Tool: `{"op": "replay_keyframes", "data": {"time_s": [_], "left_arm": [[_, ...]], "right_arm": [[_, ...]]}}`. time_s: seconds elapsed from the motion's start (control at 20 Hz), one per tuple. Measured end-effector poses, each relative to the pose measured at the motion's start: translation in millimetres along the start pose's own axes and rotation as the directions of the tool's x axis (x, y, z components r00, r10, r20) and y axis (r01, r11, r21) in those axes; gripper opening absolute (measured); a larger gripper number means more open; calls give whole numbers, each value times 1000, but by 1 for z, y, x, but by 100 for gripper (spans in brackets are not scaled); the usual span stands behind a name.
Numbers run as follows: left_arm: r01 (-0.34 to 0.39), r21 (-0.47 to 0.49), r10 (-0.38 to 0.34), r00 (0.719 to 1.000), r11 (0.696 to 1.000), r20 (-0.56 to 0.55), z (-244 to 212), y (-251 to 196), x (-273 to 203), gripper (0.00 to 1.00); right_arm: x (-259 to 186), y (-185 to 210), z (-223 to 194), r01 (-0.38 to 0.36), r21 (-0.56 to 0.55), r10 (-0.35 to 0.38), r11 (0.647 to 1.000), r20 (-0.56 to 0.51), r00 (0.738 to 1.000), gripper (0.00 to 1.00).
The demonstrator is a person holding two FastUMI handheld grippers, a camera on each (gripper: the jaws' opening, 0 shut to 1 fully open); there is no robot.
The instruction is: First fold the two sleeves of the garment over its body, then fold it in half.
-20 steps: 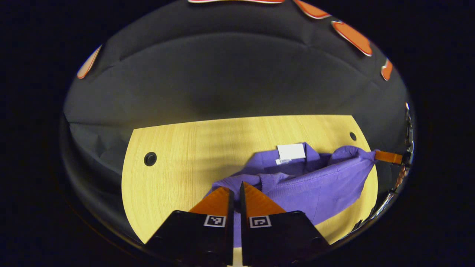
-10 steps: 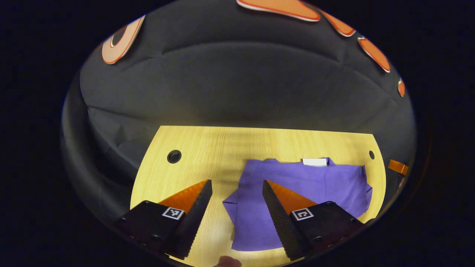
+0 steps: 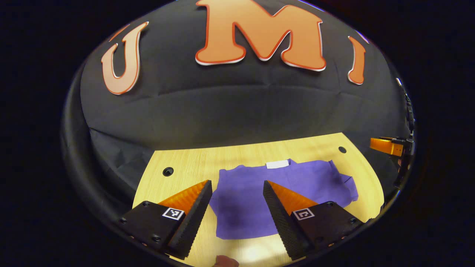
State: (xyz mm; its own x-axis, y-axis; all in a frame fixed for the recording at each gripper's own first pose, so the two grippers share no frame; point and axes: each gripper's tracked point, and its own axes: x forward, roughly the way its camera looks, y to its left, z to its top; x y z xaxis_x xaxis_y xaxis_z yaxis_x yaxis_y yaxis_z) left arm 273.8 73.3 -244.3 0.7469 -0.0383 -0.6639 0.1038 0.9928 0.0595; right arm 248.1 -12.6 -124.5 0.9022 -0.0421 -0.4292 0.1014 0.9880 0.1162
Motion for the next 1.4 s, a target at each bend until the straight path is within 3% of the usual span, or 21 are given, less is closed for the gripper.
{"op": "replay_keyframes", "data": {"time_s": [0.2, 0.35, 0.7, 0.9, 1.0, 1.4], "left_arm": [[53, -17, -50, 988, 998, 147, 17, -26, -40, 91], [47, -30, -39, 973, 998, 229, 21, -33, -68, 91], [41, -51, -12, 883, 998, 469, 39, -45, -144, 90], [33, -85, 17, 854, 996, 521, 28, -49, -173, 90], [-8, -84, 54, 833, 996, 551, 21, -43, -181, 90], [-51, -78, 85, 839, 996, 538, -5, -49, -192, 90]], "right_arm": [[-37, 14, 5, -13, -60, 18, 998, 73, 997, 95], [-65, 27, 15, -18, -110, 34, 994, 151, 988, 95], [-116, 52, 18, -34, -147, 74, 988, 269, 960, 95], [-137, 58, 8, -51, -144, 94, 988, 311, 946, 95], [-142, 61, 1, -61, -142, 104, 988, 318, 942, 95], [-155, 65, -19, -94, -156, 139, 983, 311, 940, 94]]}}
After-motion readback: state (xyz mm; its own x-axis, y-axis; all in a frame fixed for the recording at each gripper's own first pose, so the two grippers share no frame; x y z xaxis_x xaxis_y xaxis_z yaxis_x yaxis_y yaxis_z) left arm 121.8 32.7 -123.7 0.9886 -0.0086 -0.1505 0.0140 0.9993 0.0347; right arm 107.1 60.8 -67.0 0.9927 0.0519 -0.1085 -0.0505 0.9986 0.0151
